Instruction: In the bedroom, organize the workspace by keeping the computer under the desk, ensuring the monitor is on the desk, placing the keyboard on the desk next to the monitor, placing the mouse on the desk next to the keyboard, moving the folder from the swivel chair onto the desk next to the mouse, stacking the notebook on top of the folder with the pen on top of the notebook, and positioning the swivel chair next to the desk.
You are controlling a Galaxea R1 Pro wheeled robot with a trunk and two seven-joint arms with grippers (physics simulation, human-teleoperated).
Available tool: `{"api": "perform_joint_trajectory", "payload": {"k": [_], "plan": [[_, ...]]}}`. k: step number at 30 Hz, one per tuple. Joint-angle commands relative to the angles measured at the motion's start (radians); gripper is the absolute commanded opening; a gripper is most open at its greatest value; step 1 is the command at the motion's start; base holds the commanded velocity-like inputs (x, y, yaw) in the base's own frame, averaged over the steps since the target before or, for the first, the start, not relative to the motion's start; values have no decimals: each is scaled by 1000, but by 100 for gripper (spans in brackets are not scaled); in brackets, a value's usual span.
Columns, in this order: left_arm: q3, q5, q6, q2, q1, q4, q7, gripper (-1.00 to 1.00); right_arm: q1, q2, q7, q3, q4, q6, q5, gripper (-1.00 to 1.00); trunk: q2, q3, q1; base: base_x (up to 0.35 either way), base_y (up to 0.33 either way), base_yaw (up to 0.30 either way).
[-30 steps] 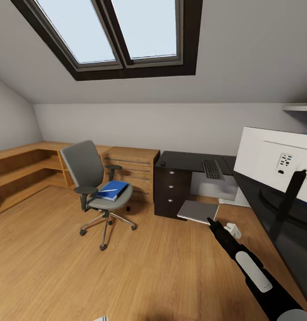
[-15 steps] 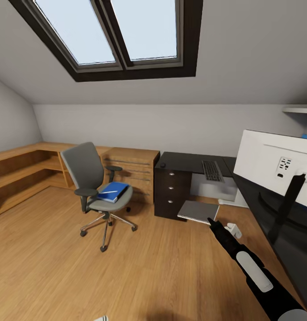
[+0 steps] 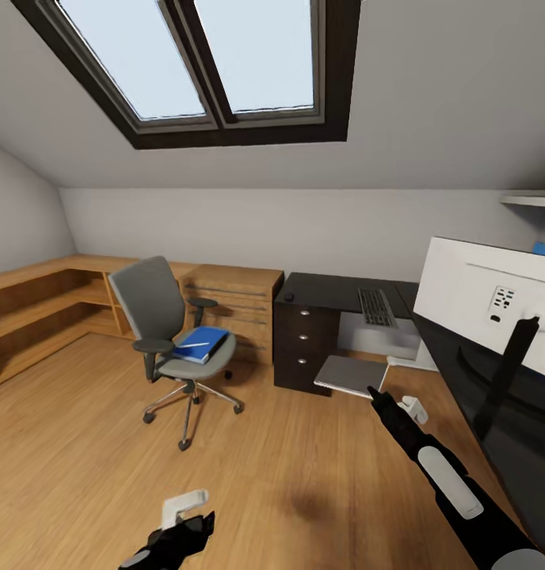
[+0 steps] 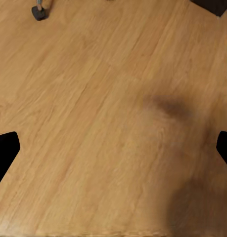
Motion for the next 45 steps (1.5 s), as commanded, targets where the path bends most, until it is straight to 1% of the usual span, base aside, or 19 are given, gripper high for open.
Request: {"api": "perform_joint_trajectory", "payload": {"k": [1,2,4,5,7,10,12,19,24,26,30,31,34,37,42,45], "plan": [[-2,31,77,-11,0,-77,10,100,-1,0,4,2,0,1,-12,-100,7,2,-4,0,0,0],[-2,39,95,-14,0,-94,10,100,-1,0,4,2,0,1,-12,-100,14,5,-8,0,0,0],[-2,67,139,-22,0,-135,10,100,-1,1,3,2,0,1,-13,-100,28,12,-15,0,0,0],[-2,73,145,-23,0,-139,11,100,-1,1,3,2,0,1,-14,-100,35,15,-19,0,0,0],[-2,82,153,-24,0,-138,12,100,-1,2,2,2,0,1,-13,-100,49,21,-27,0,0,0],[-1,92,162,-22,0,-99,14,100,-1,7,1,3,0,-1,-9,-100,70,30,-38,0,0,0],[0,94,163,-20,0,-85,15,100,-1,8,2,3,0,-1,-7,-100,84,37,-46,0,0,0],[1,95,161,-19,0,-71,15,100,-1,9,-1,2,1,-14,-5,-100,84,37,-46,0,0,0],[1,97,161,-19,0,-69,15,100,-1,10,-17,2,1,-95,-6,-100,84,37,-46,0,0,0],[1,97,161,-19,0,-69,15,100,-1,10,-29,3,2,-115,-6,-100,84,37,-46,0,0,0],[1,96,160,-19,0,-68,16,100,-1,12,-55,5,2,-130,-10,-100,84,37,-46,11,0,0],[1,96,160,-19,0,-68,16,100,-1,14,-58,5,2,-131,-11,-100,84,37,-46,90,0,0],[-1,94,160,-19,0,-67,17,100,-1,35,-66,4,2,-131,-12,-100,84,37,-46,212,0,0],[-1,94,159,-19,0,-66,17,100,-1,47,-68,3,2,-131,-12,-100,84,37,-46,282,0,0],[-2,93,159,-19,0,-66,17,100,-1,60,-68,3,2,-131,-13,-100,84,37,-46,315,0,0],[-2,94,159,-19,0,-66,17,100,-1,63,-68,3,2,-132,-13,-100,84,37,-46,326,0,0]]}}
